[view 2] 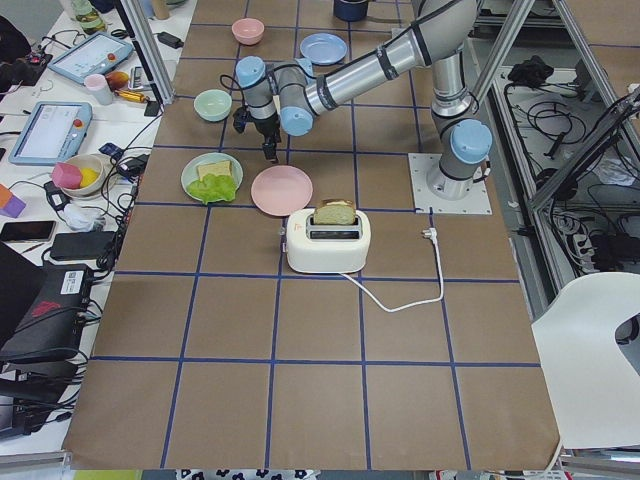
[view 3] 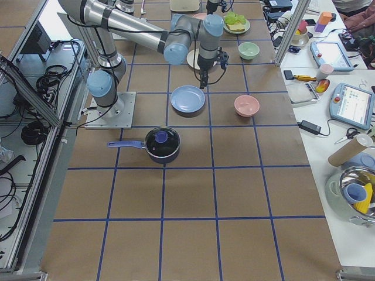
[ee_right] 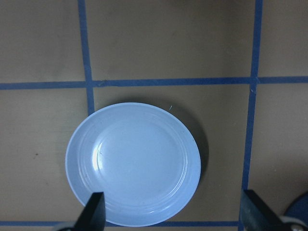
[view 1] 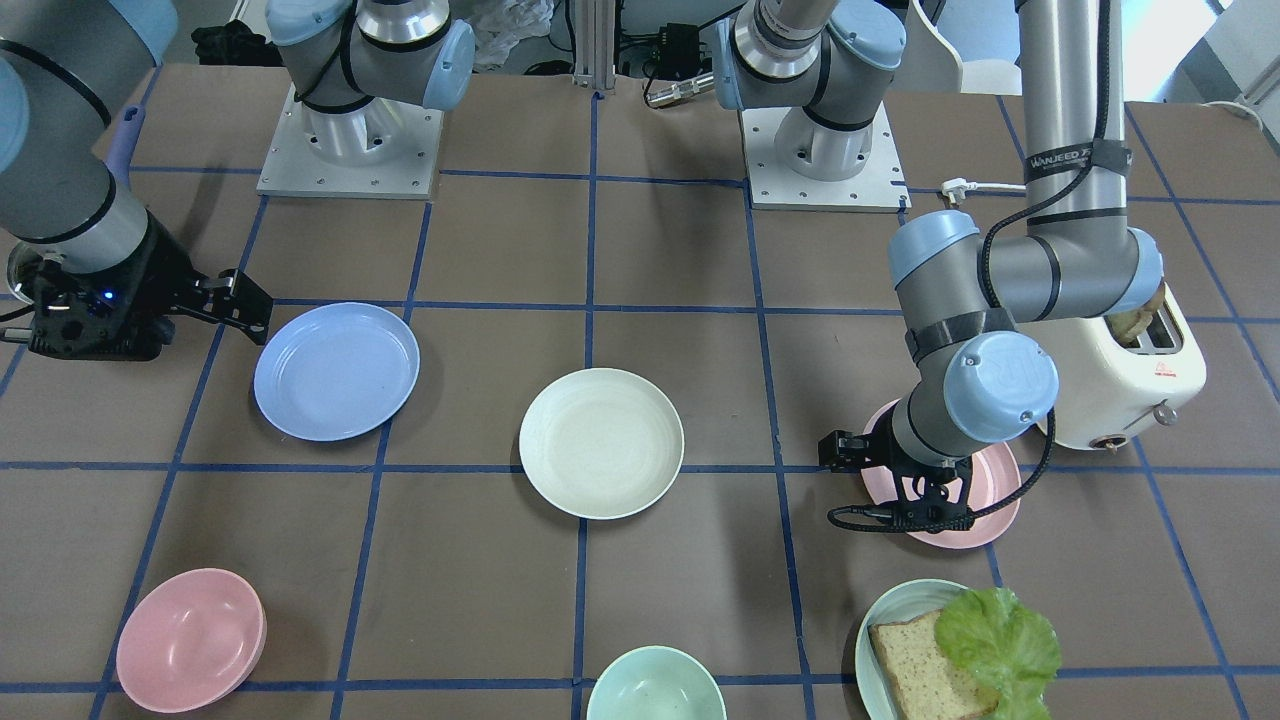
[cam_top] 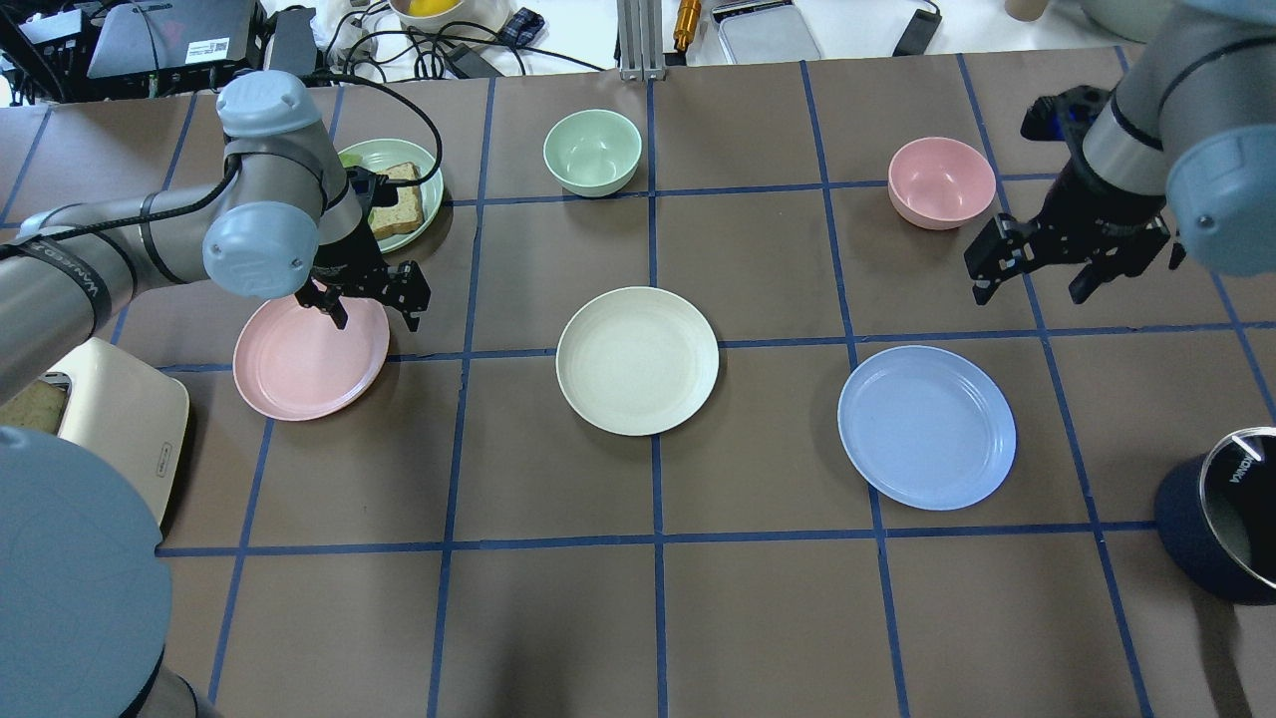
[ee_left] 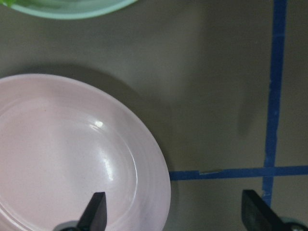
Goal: Stack three plates with pink and blue
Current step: 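Grasp the pink plate rim with left gripper while right grasps blue plate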
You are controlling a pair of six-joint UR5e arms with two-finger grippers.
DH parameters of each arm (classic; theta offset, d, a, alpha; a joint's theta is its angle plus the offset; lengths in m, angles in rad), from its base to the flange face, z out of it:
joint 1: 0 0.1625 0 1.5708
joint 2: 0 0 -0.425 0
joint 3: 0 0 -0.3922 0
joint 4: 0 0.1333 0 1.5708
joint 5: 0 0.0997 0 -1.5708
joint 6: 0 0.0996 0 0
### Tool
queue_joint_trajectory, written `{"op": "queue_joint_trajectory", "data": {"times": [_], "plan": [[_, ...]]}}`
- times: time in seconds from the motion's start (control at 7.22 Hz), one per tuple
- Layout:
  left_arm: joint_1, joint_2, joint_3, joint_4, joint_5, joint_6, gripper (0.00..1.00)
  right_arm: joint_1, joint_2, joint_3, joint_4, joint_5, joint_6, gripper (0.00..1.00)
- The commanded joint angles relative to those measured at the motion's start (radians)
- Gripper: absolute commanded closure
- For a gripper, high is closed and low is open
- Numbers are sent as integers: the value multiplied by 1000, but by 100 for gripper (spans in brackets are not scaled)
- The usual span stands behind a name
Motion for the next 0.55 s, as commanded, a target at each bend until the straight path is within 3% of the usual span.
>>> {"op": "queue_joint_trajectory", "data": {"times": [0.0, 0.14, 0.42], "plan": [[2, -15, -10, 4, 8, 5, 96, -96, 29, 207, -248, 4, -42, 0], [0, -17, -16, 4, 5, 2, 100, -107, 64, 261, -300, 2, -60, 0], [-12, -23, -18, 4, 5, -10, 100, -107, 118, 269, -328, 1, -110, 0]]}}
